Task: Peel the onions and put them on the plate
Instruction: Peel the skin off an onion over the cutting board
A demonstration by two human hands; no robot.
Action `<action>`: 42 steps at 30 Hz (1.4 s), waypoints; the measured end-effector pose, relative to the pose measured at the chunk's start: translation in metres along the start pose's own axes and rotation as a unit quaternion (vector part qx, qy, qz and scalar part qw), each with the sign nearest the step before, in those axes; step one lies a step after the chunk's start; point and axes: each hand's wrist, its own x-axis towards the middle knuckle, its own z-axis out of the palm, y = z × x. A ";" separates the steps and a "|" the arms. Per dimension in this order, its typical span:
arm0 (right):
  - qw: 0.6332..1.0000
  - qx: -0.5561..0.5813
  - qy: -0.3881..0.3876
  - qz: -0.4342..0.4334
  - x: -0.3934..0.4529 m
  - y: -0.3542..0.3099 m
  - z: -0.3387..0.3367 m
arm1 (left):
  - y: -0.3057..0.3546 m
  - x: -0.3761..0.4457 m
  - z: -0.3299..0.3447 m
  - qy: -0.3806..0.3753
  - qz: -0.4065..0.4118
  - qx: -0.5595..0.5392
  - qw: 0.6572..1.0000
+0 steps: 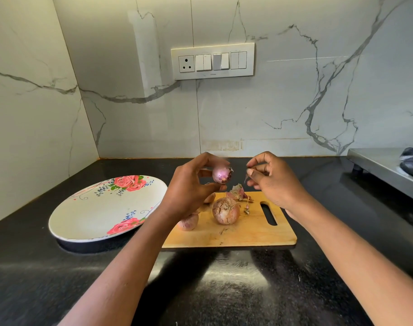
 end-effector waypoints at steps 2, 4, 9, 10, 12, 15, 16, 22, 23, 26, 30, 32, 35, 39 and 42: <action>0.998 -0.053 -0.028 -0.005 -0.001 0.001 -0.003 | 0.000 0.000 -0.001 0.006 0.000 0.009 1.000; 0.989 -0.126 -0.075 -0.015 -0.004 0.001 -0.003 | 0.002 -0.001 -0.001 0.006 -0.001 0.028 1.000; 0.989 -0.111 -0.099 -0.029 -0.008 -0.004 0.001 | 0.004 -0.002 0.000 -0.002 -0.008 0.039 0.999; 0.993 -0.049 -0.105 -0.019 -0.009 -0.008 0.001 | 0.003 -0.002 0.000 0.001 -0.012 0.031 0.999; 0.989 0.074 -0.129 0.015 -0.011 -0.015 0.000 | 0.002 -0.001 0.001 0.015 -0.017 0.017 1.000; 0.982 0.130 -0.134 0.016 -0.011 -0.018 0.001 | 0.001 -0.001 0.001 0.022 -0.010 0.021 0.999; 0.983 0.133 -0.126 0.012 -0.011 -0.016 0.002 | 0.000 -0.001 0.001 0.015 -0.012 0.020 1.000; 0.984 0.152 -0.087 -0.015 -0.006 -0.011 -0.001 | 0.005 0.001 0.000 -0.030 -0.047 -0.070 0.996; 0.986 0.145 -0.083 -0.027 -0.006 -0.010 -0.001 | 0.006 0.001 0.000 -0.023 -0.048 -0.085 0.995; 0.988 0.123 -0.067 -0.065 -0.007 -0.011 0.003 | 0.006 0.001 0.003 0.002 -0.048 -0.080 0.996; 0.988 0.099 -0.040 -0.114 -0.009 -0.010 0.007 | 0.001 0.001 0.003 0.010 -0.057 -0.091 0.994; 0.986 0.096 -0.032 -0.129 -0.008 -0.009 0.008 | 0.000 0.002 0.002 0.006 -0.057 -0.102 0.993; 0.986 0.090 -0.014 -0.139 -0.007 -0.007 0.010 | 0.000 0.002 0.000 0.000 -0.062 -0.108 0.992; 0.986 0.098 -0.003 -0.133 -0.006 -0.006 0.009 | 0.000 0.002 0.002 0.000 -0.063 -0.104 0.993; 0.987 0.093 -0.027 -0.126 -0.007 -0.008 0.008 | 0.000 0.003 0.001 0.006 -0.063 -0.105 0.992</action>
